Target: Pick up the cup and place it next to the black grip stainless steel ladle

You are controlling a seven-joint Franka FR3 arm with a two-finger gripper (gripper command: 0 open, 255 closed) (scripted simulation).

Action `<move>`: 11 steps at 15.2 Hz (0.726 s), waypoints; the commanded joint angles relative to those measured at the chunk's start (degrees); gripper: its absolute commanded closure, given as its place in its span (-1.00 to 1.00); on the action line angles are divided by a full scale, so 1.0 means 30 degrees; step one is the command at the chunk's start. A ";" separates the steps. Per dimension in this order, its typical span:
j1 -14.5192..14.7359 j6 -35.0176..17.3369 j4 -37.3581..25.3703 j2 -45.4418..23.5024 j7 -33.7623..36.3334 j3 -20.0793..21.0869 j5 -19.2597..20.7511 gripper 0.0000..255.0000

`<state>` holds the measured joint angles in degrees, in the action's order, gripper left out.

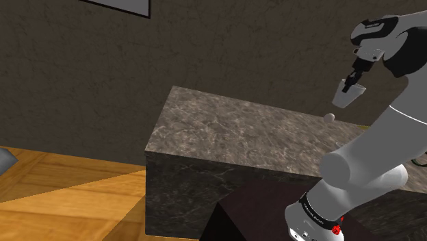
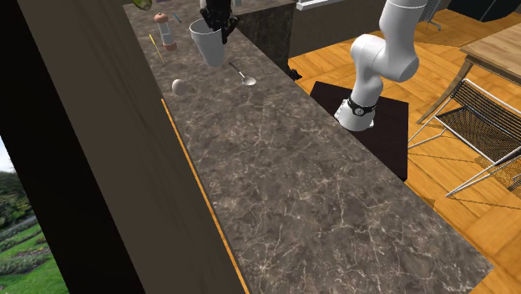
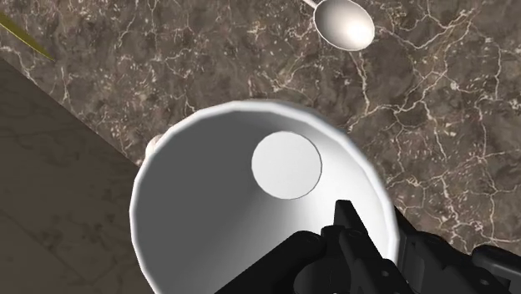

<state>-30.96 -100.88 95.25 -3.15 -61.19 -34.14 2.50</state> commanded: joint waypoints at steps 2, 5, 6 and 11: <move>-0.0743 -0.0098 -0.0047 -0.0072 -0.1420 -0.0630 -0.0150 1.00; -0.1561 -0.0129 -0.0411 -0.0477 -0.2920 -0.1274 -0.0523 1.00; -0.1854 -0.0125 -0.0582 -0.0662 -0.3438 -0.1485 -0.0687 1.00; -0.3525 0.0034 -0.1831 -0.1985 -0.6148 -0.2472 -0.1824 1.00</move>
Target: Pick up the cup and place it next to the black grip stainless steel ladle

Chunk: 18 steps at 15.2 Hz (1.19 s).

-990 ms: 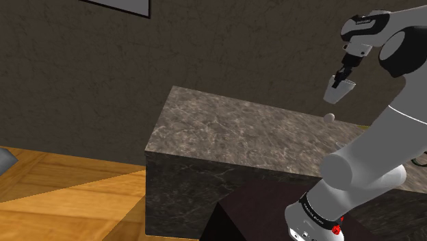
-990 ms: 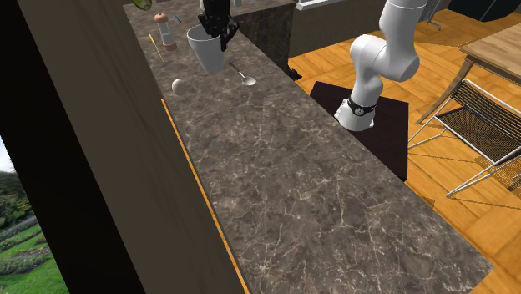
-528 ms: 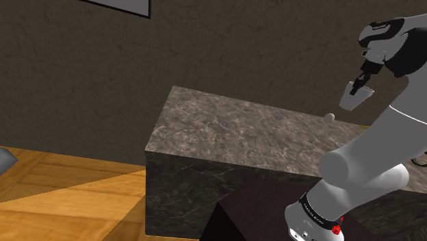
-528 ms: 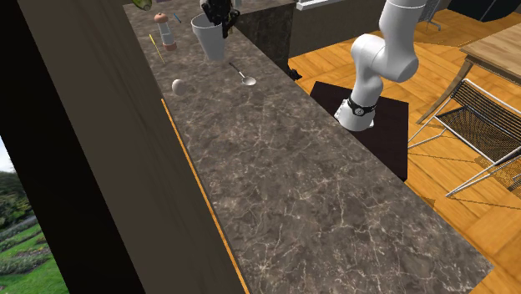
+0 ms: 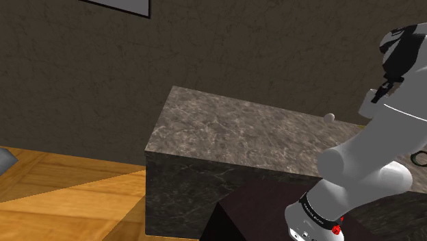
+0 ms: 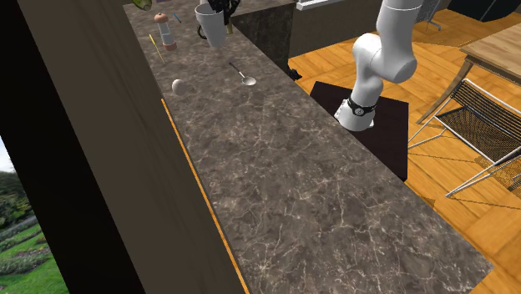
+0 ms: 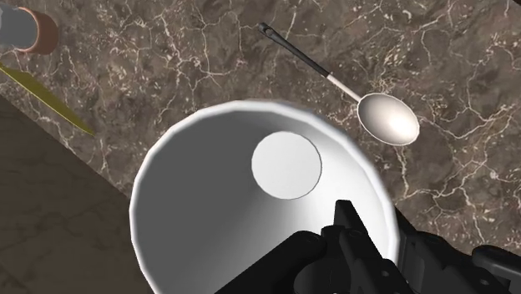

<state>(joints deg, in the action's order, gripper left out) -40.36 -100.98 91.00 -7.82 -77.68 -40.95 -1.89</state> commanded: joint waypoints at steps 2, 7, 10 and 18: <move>-0.1220 0.0217 -0.1112 -0.1135 -0.1764 -0.0502 -0.0951 1.00; -0.3706 0.0882 -0.3431 -0.3301 -0.4506 -0.0983 -0.2713 1.00; -0.5540 0.1527 -0.5303 -0.4842 -0.6015 -0.1025 -0.3879 1.00; -1.2179 0.4794 -1.3784 -1.0266 -0.8824 -0.0074 -0.7193 1.00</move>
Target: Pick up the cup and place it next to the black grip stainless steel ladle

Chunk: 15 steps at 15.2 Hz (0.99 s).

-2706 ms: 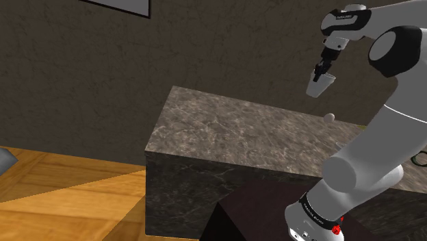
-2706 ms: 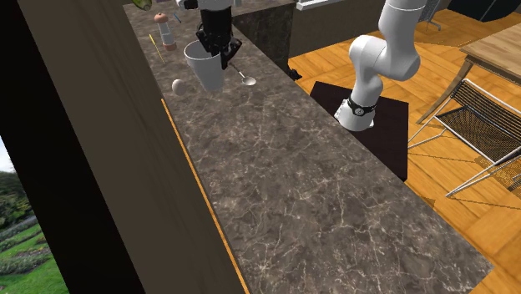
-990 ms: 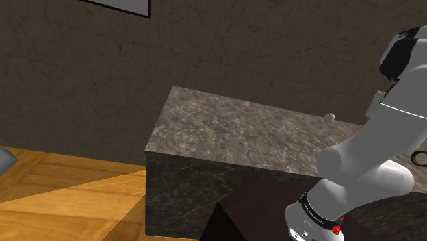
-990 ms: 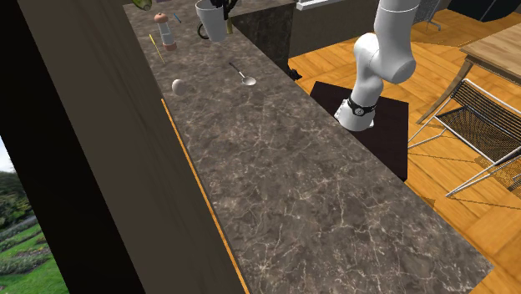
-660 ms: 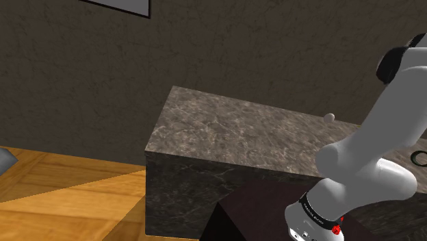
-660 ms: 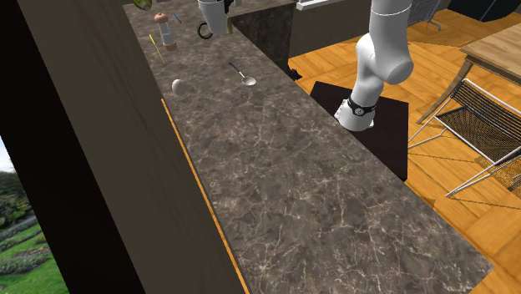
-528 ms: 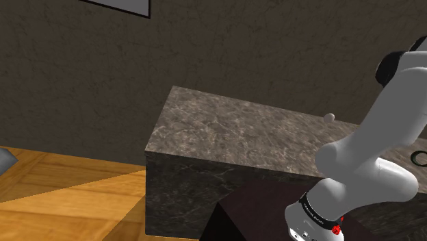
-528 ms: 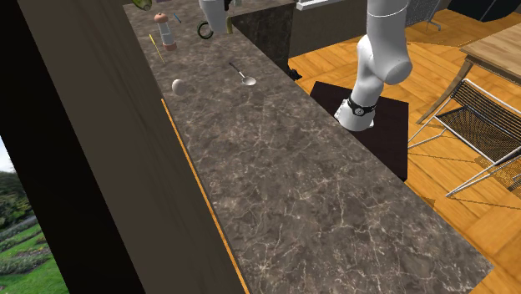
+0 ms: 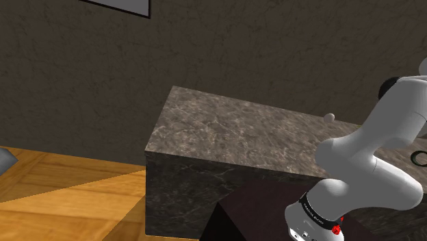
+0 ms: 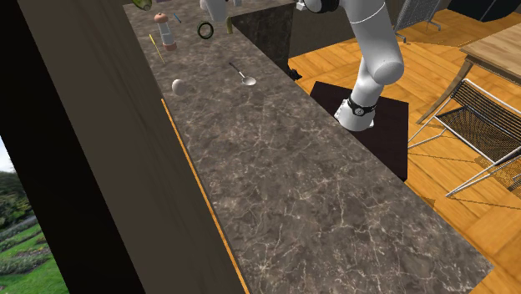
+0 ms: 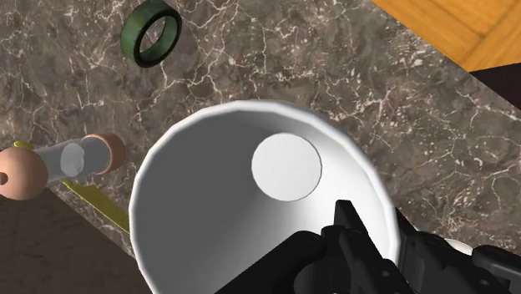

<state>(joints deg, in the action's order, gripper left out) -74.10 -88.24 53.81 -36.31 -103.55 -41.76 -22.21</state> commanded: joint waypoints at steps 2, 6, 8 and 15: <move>-0.0452 -0.0252 -0.0158 -0.0425 -0.0303 0.0105 -0.0236 1.00; 0.0296 -0.1652 0.1842 0.0039 -0.0468 -0.0048 -0.0015 1.00; 0.0587 -0.2286 0.2685 0.0195 -0.0536 -0.0094 0.0053 1.00; 0.1323 -0.4287 0.5105 0.0464 -0.0748 -0.0149 0.0127 1.00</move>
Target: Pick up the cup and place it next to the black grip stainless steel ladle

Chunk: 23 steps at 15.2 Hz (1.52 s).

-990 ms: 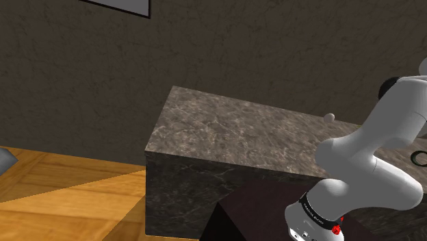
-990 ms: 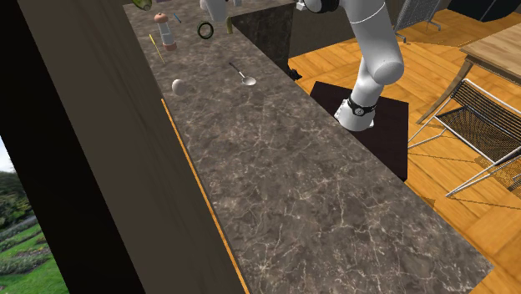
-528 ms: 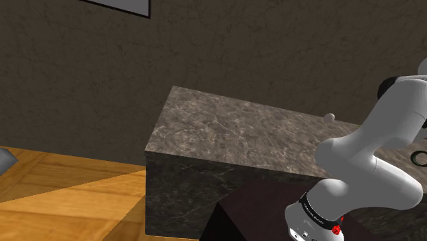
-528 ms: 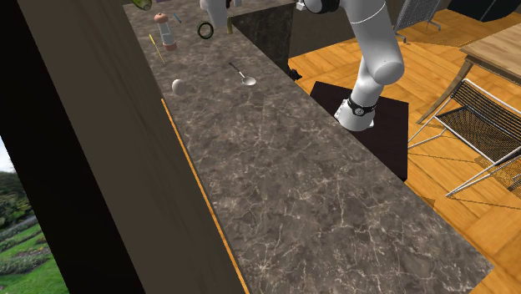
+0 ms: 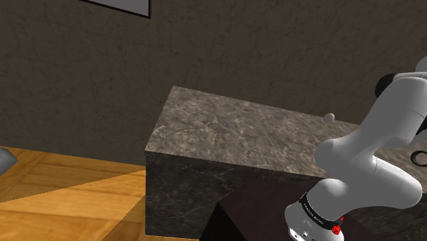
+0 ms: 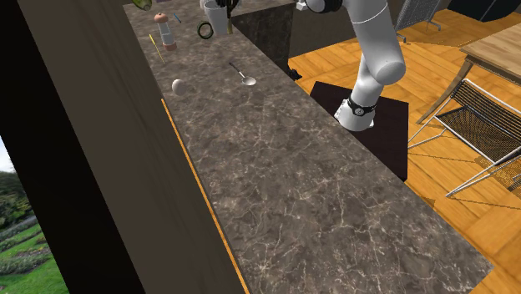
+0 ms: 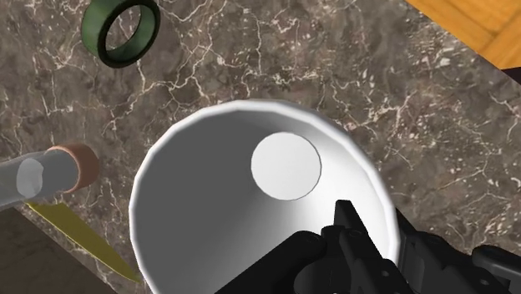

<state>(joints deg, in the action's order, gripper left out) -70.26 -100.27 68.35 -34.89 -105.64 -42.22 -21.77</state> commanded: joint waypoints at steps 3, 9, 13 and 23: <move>0.0257 -0.1056 0.1111 0.0003 -0.0143 0.0021 -0.0052 1.00; 0.0554 -0.2515 0.2556 -0.0117 -0.0333 0.0116 -0.0208 1.00; 0.0670 -0.3425 0.3362 -0.0290 -0.0470 0.0220 -0.0371 1.00; 0.0744 -0.5372 0.4822 -0.0930 -0.0822 0.0577 -0.0890 1.00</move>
<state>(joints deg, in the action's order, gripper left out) -68.09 -116.06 82.59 -37.62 -108.10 -40.54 -24.36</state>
